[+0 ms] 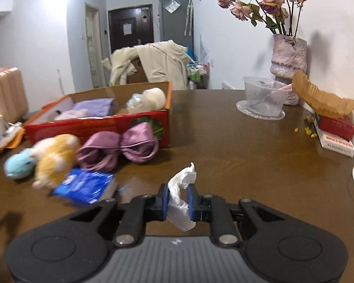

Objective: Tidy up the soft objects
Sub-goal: 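Carry the sponge and tissue into the box and open both grippers, then withdraw both grippers from the box back over the table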

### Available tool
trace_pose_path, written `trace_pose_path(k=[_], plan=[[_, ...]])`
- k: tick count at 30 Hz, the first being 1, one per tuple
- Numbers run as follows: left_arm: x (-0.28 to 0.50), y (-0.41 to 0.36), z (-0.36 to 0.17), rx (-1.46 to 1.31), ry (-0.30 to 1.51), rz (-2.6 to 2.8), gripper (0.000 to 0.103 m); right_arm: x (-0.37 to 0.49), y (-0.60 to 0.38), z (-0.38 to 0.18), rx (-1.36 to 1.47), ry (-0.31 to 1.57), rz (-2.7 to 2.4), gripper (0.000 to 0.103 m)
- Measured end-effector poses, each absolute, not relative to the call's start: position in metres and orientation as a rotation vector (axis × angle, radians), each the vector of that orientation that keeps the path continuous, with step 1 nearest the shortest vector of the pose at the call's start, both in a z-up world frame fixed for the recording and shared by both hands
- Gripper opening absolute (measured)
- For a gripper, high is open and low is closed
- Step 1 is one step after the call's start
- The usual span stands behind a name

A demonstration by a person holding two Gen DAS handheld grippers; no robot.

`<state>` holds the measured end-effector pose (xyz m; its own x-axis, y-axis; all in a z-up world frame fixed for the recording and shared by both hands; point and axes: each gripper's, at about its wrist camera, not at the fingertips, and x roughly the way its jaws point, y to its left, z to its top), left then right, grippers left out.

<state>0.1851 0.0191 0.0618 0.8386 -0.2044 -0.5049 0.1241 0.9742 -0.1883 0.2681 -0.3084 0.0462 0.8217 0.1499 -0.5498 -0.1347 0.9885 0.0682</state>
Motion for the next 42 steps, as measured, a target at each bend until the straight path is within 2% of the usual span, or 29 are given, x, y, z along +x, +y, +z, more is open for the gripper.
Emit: trace_pose_path(k=[8,15,23,30,32,33,34,35,37,42], plan=[[0.182,0.019,0.084,-0.187,0.503,-0.249,0.03,0.236,-0.298,0.064,0.02,0.527,0.203,0.017],[0.216,0.029,0.114,-0.19,0.457,-0.286,0.03,0.265,-0.288,0.091,0.048,0.475,0.315,0.017],[0.349,0.018,0.149,-0.191,0.461,-0.35,0.03,0.382,-0.246,0.132,-0.011,0.433,0.452,0.017],[0.483,0.009,0.115,-0.236,0.607,-0.27,0.032,0.53,-0.21,0.134,0.089,0.59,0.523,0.018],[0.506,0.014,0.103,-0.272,0.628,-0.253,0.038,0.564,-0.2,0.126,0.142,0.644,0.543,0.022],[0.514,0.016,0.097,-0.281,0.629,-0.222,0.05,0.577,-0.196,0.121,0.162,0.662,0.529,0.031],[0.518,0.017,0.094,-0.276,0.622,-0.205,0.058,0.587,-0.192,0.117,0.177,0.674,0.513,0.053],[0.521,0.019,0.091,-0.266,0.613,-0.195,0.061,0.594,-0.191,0.112,0.193,0.674,0.495,0.061],[0.519,0.025,0.09,-0.26,0.595,-0.196,0.067,0.596,-0.194,0.106,0.21,0.656,0.461,0.063],[0.504,0.039,0.104,-0.251,0.57,-0.175,0.072,0.585,-0.209,0.109,0.217,0.642,0.426,0.063]])
